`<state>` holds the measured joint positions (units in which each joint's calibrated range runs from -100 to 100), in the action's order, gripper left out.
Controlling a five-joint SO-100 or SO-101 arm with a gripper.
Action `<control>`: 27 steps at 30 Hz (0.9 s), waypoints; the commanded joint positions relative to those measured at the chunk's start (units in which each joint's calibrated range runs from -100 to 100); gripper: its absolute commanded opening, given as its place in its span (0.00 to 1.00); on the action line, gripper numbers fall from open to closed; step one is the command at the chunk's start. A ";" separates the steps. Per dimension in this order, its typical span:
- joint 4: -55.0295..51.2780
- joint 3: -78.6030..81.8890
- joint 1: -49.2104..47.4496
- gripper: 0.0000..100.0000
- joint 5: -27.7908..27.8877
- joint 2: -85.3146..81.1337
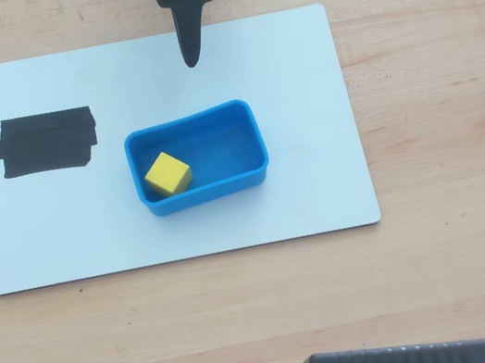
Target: Pick up yellow cube and drop it in the blue rectangular bin
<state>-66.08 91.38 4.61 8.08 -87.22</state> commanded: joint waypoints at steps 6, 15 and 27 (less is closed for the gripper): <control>-1.97 0.44 0.54 0.00 -0.24 -4.42; -3.20 0.89 1.05 0.00 -0.39 -6.93; -4.11 1.25 1.23 0.00 -0.39 -9.07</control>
<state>-69.96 92.99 5.56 8.08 -95.21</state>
